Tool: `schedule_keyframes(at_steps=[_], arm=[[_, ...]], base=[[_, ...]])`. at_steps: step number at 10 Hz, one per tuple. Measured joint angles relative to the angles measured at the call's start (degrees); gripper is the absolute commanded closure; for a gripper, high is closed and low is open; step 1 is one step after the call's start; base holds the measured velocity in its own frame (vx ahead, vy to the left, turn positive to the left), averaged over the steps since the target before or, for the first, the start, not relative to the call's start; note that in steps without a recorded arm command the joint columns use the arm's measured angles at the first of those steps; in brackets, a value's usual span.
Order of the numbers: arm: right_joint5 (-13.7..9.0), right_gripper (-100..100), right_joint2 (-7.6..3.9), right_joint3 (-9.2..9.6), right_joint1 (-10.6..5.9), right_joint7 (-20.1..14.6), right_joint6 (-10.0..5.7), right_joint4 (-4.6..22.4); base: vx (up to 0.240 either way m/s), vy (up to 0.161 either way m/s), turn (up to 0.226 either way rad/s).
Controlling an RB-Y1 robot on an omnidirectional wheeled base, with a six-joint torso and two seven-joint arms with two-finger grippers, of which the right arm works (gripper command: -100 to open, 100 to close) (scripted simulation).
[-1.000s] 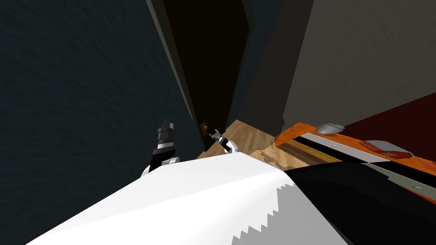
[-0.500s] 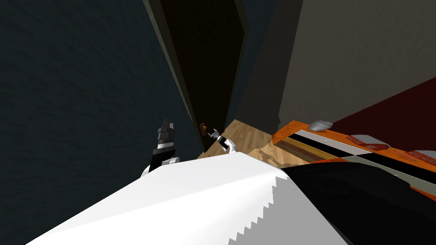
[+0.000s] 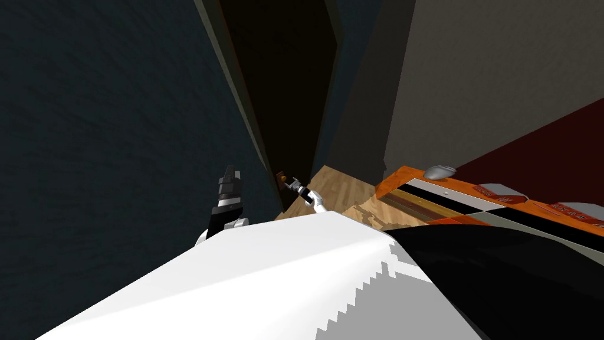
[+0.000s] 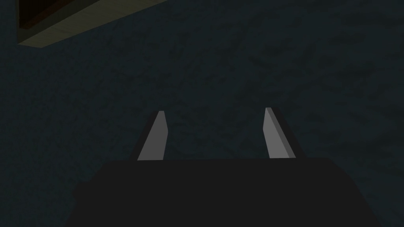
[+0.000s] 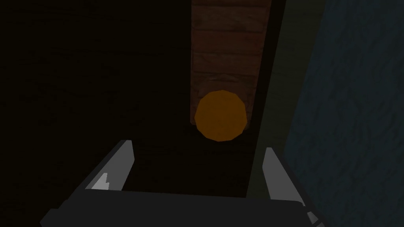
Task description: Pull the door open
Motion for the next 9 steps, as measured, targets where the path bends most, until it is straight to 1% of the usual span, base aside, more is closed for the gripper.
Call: schedule_keyframes(at_steps=[1,3,5,6,9], arm=[[-0.01,-100,0.39,0.09,-0.76,0.24,-0.03,0.79],[-0.12,-100,1.67,-0.08,-2.57,0.82,-0.07,3.01],[-0.33,-100,2.98,-0.45,-3.94,1.42,-0.37,5.01],[-0.34,100,3.06,-0.47,-4.01,1.46,-0.41,5.11],[-0.29,100,3.05,-0.36,-3.96,1.41,-0.41,5.06]], base=[[0.064,0.057,-0.012],[0.078,0.057,0.007],[0.087,0.066,0.023],[-0.010,-0.007,-0.003],[-0.016,-0.011,0.005]])
